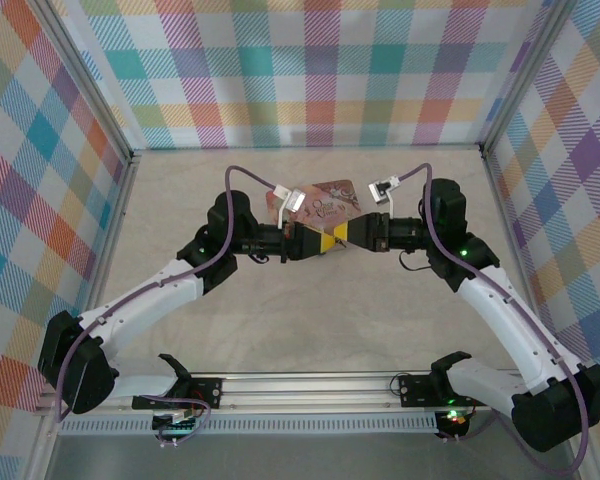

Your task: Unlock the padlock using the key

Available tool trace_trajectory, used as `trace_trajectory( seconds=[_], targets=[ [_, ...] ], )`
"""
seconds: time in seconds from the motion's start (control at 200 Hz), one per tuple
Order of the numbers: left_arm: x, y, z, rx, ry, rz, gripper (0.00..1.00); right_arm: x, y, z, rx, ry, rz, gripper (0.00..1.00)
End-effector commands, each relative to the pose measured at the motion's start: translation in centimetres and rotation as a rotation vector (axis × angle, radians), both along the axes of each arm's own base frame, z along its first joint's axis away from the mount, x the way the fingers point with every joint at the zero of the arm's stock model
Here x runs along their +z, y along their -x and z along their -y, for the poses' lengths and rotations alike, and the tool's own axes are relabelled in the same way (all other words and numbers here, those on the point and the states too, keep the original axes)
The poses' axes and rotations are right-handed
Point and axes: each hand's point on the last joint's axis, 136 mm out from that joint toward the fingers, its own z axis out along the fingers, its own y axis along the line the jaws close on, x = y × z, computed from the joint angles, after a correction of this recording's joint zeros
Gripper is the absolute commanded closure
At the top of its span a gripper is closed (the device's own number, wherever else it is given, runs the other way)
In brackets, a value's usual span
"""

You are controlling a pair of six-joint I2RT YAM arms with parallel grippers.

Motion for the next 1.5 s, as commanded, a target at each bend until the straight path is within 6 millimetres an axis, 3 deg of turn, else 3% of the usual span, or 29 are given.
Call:
trace_trajectory(
  seconds=[0.0, 0.325, 0.435, 0.53, 0.635, 0.85, 0.955, 1.01, 1.255, 1.495],
  targets=[
    [2.0, 0.9, 0.1, -0.048, 0.029, 0.057, 1.0, 0.5, 1.4, -0.2, 0.086, -0.024, 0.032, 0.65],
    [1.9, 0.9, 0.5, -0.06, 0.017, 0.05, 1.0, 0.9, 2.5, -0.3, 0.158, -0.049, 0.043, 1.0],
    [1.9, 0.7, 0.4, -0.046, 0.013, 0.053, 1.0, 1.0, 2.7, -0.3, 0.165, -0.054, 0.053, 1.0],
    [1.7, 0.4, 0.1, -0.012, 0.002, 0.046, 0.7, 1.0, 2.3, 0.0, 0.118, -0.038, 0.08, 1.0],
    [1.6, -0.1, -0.8, 0.043, 0.003, 0.036, 0.54, 1.0, 1.7, 0.4, 0.05, -0.016, 0.123, 1.0],
    [1.5, -1.4, -3.4, 0.19, 0.015, -0.006, 0.42, 1.2, 0.9, 1.0, -0.036, -0.002, 0.197, 1.0],
    [0.4, -3.0, -4.3, 0.292, -0.014, -0.086, 0.4, 0.5, -0.4, 1.9, -0.143, 0.071, 0.275, 1.0],
    [-0.3, -4.0, -4.6, 0.344, -0.029, -0.15, 0.32, 0.2, -1.0, 2.4, -0.207, 0.128, 0.359, 1.0],
    [-1.8, -6.8, -2.9, 0.369, 0.01, -0.436, 0.3, -0.3, -4.3, 3.6, -0.49, 0.4, 0.813, 1.0],
    [-0.5, -6.7, -1.3, 0.308, 0.068, -0.525, 0.25, 0.4, -4.1, 2.1, -0.512, 0.426, 1.005, 1.0]
  ],
)
